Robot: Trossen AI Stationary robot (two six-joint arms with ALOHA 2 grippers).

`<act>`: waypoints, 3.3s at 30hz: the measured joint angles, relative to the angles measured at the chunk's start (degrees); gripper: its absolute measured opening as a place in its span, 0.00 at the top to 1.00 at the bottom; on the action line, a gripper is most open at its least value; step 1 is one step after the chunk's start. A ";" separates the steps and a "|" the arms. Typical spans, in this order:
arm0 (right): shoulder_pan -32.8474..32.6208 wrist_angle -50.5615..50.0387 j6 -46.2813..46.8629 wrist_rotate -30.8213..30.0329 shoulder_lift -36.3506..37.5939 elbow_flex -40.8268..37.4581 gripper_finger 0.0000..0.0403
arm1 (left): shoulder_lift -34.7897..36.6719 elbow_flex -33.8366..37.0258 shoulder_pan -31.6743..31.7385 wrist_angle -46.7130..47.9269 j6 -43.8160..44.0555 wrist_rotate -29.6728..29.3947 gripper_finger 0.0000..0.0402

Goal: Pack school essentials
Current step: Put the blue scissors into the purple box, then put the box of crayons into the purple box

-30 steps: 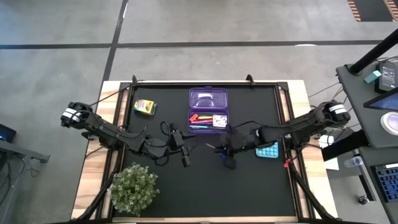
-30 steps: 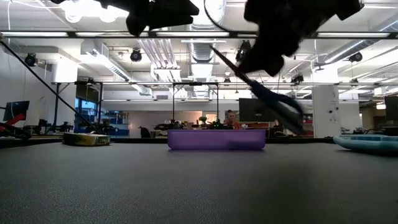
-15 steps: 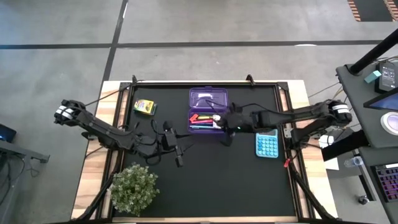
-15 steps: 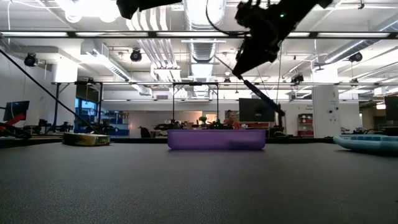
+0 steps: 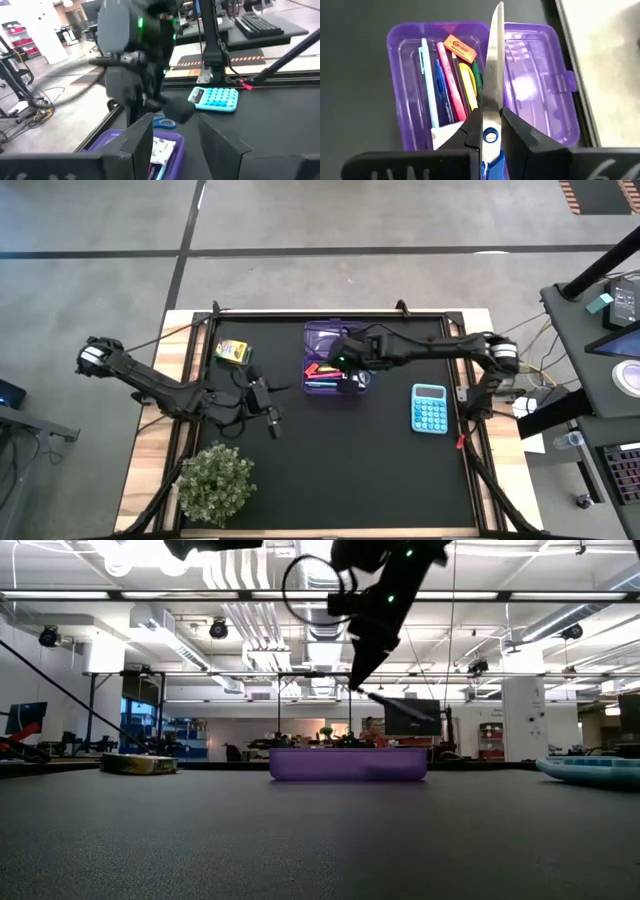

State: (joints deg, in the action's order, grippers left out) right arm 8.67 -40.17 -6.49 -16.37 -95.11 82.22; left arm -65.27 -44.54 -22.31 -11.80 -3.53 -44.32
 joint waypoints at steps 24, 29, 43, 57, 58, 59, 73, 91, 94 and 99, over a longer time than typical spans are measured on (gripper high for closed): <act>4.02 2.58 -12.09 10.32 -10.79 4.76 0.92 | 9.28 8.29 -0.22 -4.23 -3.30 -1.24 0.66; 3.97 3.00 -12.34 10.61 -12.94 4.70 0.92 | 9.07 8.34 -0.21 -3.83 -3.34 -1.23 0.66; 3.86 4.49 -12.78 12.13 -13.93 4.70 0.73 | 8.79 8.34 -0.23 -3.95 -3.34 -1.22 0.66; 1.76 10.27 -11.17 12.42 -5.67 2.61 0.63 | 7.77 9.00 -0.22 -0.67 -2.85 -1.20 0.66; 1.68 12.79 -11.03 12.47 -4.35 0.80 0.63 | 7.49 9.34 -0.20 -0.58 -2.87 -1.22 0.66; 1.69 15.40 -10.88 12.47 -3.03 -1.18 0.64 | 7.13 9.52 -0.12 -0.61 -3.00 -1.35 0.66; -1.02 56.13 -5.89 11.87 18.24 -30.96 0.70 | 6.79 10.11 6.73 -9.75 -1.14 -7.19 0.66; -2.43 63.00 -7.62 11.93 28.62 -45.47 0.76 | -6.99 -1.20 41.68 53.20 49.29 16.43 0.66; -2.41 63.73 -8.74 11.92 28.69 -45.50 0.77 | -12.25 -2.91 46.13 54.95 47.50 17.22 0.66; -2.41 66.55 -12.59 11.92 29.40 -45.49 0.77 | -21.26 -6.81 52.26 63.39 45.95 17.25 0.66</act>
State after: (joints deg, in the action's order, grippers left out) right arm 6.26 26.38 -19.08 -4.45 -65.71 36.73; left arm -86.53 -51.36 29.96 51.58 42.42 -27.07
